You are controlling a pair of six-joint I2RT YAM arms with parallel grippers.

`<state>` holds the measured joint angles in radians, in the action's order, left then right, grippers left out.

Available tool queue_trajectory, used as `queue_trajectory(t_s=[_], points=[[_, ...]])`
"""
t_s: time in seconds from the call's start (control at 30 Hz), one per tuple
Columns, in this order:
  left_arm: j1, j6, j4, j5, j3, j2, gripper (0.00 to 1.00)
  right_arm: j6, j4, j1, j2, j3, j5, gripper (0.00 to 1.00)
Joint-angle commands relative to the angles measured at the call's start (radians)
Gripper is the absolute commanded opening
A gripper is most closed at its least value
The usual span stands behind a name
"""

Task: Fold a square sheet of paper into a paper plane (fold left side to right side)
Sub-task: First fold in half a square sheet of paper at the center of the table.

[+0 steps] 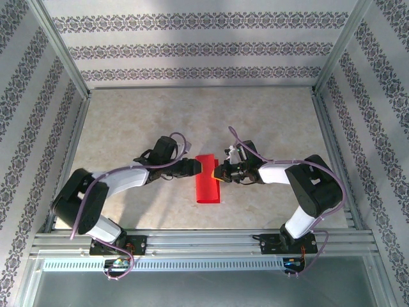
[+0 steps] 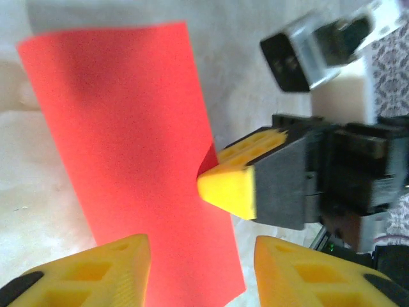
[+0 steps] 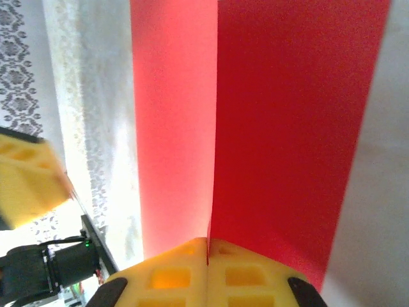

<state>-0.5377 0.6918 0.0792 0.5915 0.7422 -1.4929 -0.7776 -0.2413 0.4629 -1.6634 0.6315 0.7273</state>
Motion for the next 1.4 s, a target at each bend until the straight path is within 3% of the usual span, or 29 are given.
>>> queue_trajectory(t_s=[0.0, 0.33, 0.67, 1.17, 1.37], points=[[-0.015, -0.050, -0.129, -0.133, 0.012, 0.034, 0.52, 0.043, 0.056, 0.011, 0.015, 0.006, -0.043, 0.00], [-0.043, -0.045, -0.153, -0.133, 0.043, -0.059, 0.58, 0.044, 0.069, 0.020, 0.007, 0.011, -0.080, 0.00], [-0.082, -0.034, -0.124, -0.128, 0.095, -0.160, 0.59, 0.047, 0.071, 0.022, 0.004, 0.008, -0.086, 0.00], [-0.114, -0.011, -0.159, -0.190, 0.135, -0.256, 0.41, 0.063, 0.097, 0.029, 0.005, 0.014, -0.100, 0.04], [-0.125, -0.015, -0.193, -0.220, 0.148, -0.274, 0.40, 0.066, 0.116, 0.029, 0.030, 0.017, -0.104, 0.14]])
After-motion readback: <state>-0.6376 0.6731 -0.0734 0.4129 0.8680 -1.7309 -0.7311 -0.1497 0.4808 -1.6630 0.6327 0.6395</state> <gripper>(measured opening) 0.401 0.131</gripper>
